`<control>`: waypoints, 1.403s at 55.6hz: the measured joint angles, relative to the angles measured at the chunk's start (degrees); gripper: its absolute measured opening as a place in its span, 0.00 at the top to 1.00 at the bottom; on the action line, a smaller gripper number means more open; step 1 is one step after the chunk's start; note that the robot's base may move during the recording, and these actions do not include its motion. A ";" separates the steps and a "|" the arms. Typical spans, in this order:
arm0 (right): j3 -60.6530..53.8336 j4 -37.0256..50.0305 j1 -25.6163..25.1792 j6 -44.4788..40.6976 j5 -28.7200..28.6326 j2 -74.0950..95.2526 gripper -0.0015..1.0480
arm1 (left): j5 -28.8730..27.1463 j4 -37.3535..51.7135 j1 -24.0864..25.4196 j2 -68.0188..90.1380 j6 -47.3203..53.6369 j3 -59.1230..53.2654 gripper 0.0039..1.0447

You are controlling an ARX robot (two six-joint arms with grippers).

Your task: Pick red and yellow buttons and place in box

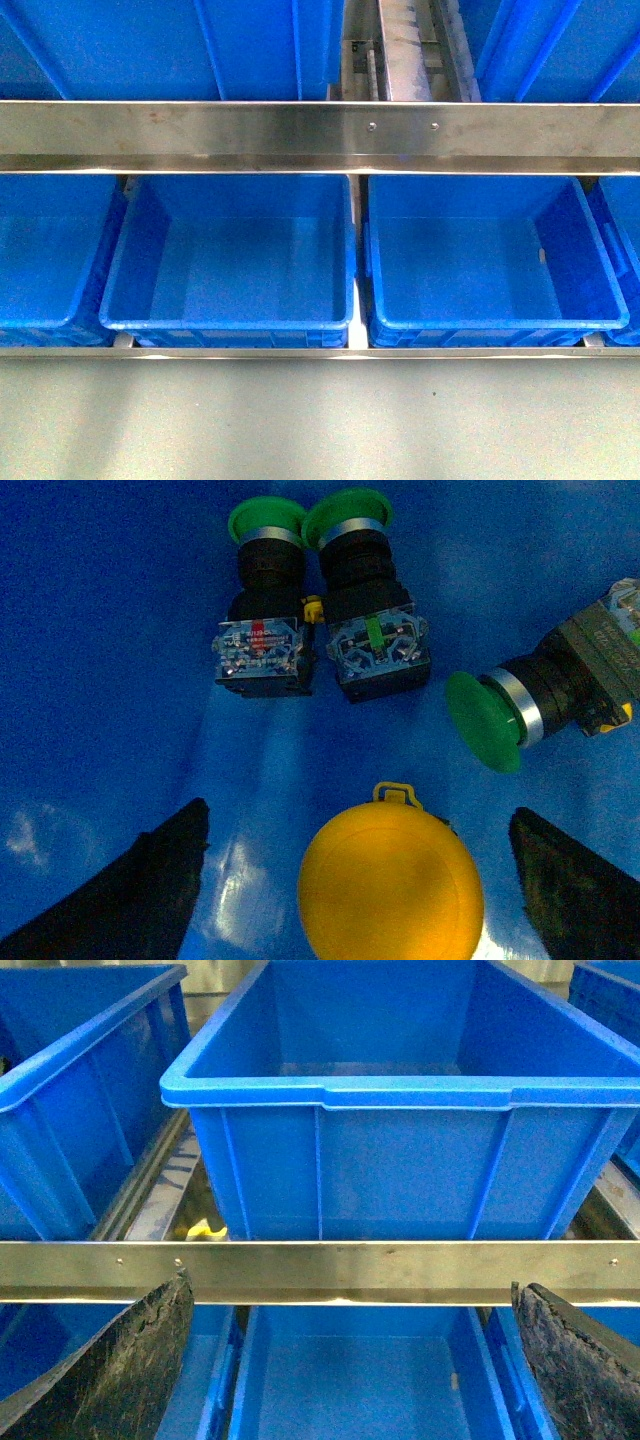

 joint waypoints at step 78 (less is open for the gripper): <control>0.00 0.00 0.00 0.00 0.00 0.00 0.07 | 36.63 33.66 12.94 -80.78 -3.54 -84.13 0.68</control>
